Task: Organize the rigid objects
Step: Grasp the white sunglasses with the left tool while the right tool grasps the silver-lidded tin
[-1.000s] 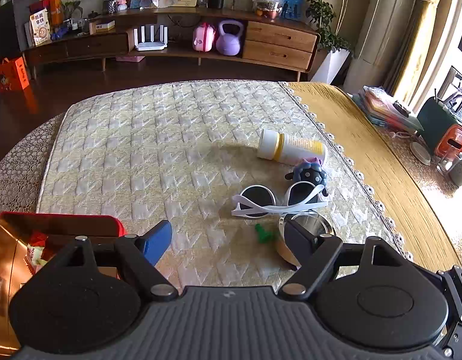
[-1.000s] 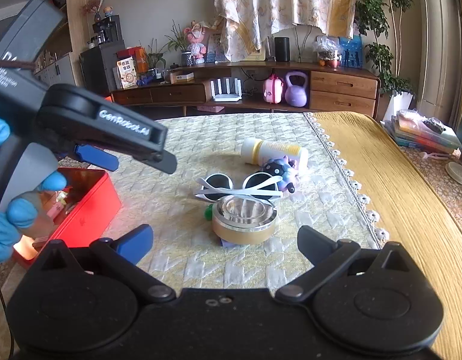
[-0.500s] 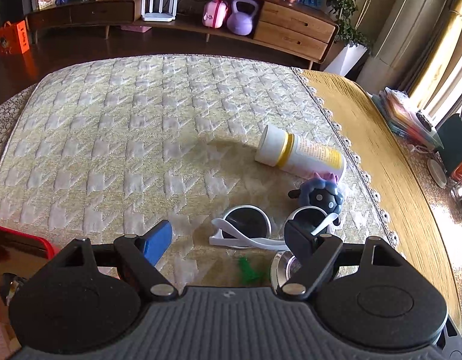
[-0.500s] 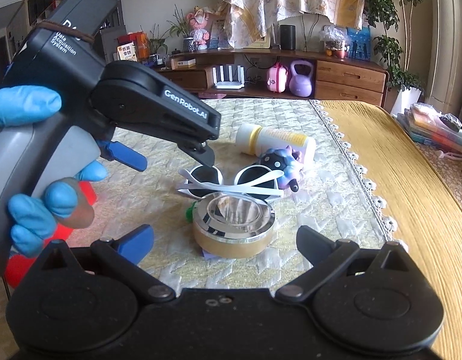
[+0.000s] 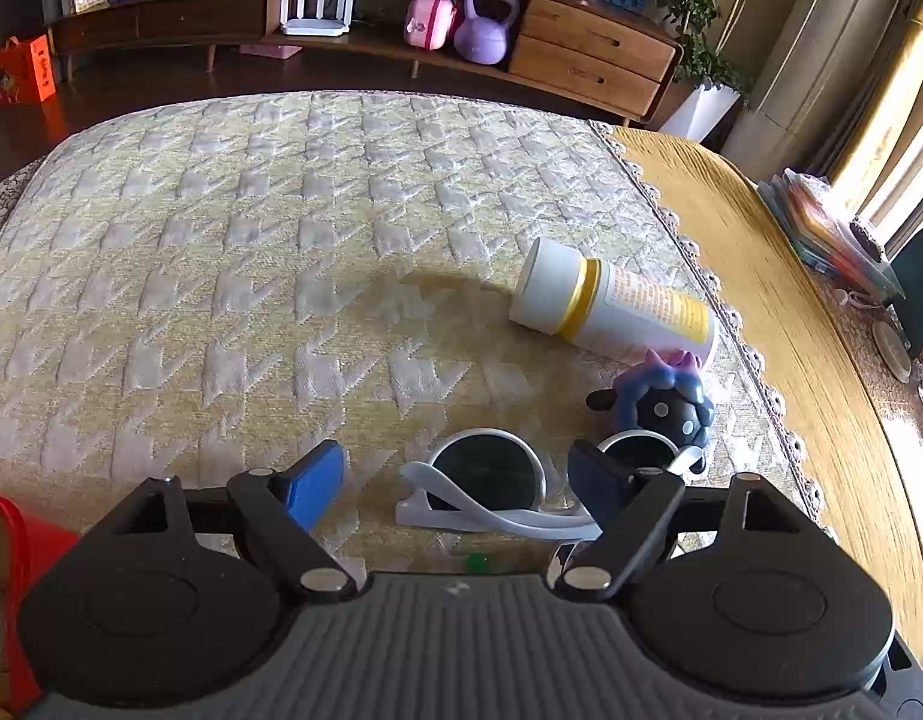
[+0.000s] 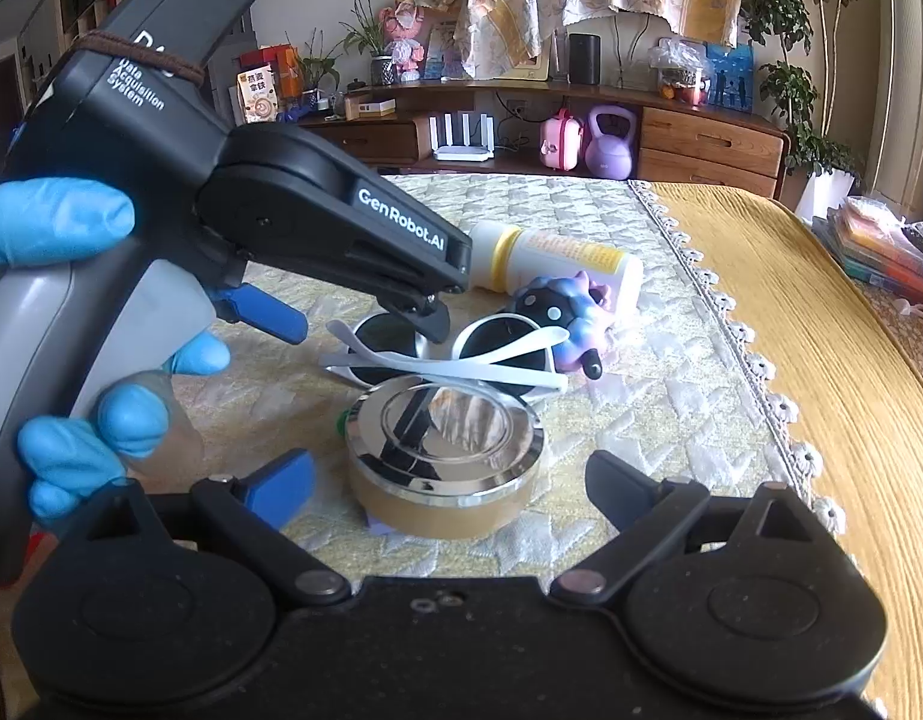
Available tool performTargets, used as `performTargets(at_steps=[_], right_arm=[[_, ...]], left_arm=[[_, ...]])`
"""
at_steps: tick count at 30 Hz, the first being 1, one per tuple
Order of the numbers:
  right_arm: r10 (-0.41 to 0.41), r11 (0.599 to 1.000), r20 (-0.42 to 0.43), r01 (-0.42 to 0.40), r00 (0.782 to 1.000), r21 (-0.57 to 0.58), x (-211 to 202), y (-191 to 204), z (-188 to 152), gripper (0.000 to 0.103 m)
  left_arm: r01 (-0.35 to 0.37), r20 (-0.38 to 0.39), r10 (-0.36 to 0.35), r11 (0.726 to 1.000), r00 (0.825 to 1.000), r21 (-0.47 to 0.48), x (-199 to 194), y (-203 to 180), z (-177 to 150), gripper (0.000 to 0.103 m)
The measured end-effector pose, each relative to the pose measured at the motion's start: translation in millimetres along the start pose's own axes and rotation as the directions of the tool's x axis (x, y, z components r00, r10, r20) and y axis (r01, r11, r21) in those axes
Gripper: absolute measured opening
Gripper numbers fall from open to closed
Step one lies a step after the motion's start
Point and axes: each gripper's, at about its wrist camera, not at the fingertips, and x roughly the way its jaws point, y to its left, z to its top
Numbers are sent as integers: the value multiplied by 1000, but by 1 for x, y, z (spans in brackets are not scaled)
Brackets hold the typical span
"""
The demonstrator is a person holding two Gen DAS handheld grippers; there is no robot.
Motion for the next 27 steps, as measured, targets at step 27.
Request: performTargets(at_steps=[27], right_arm=[[17,1000,27,-17,999,-23,13,4,0,76]], left_arm=[[12,40,-14,998,999,54,5,7,-3,53]])
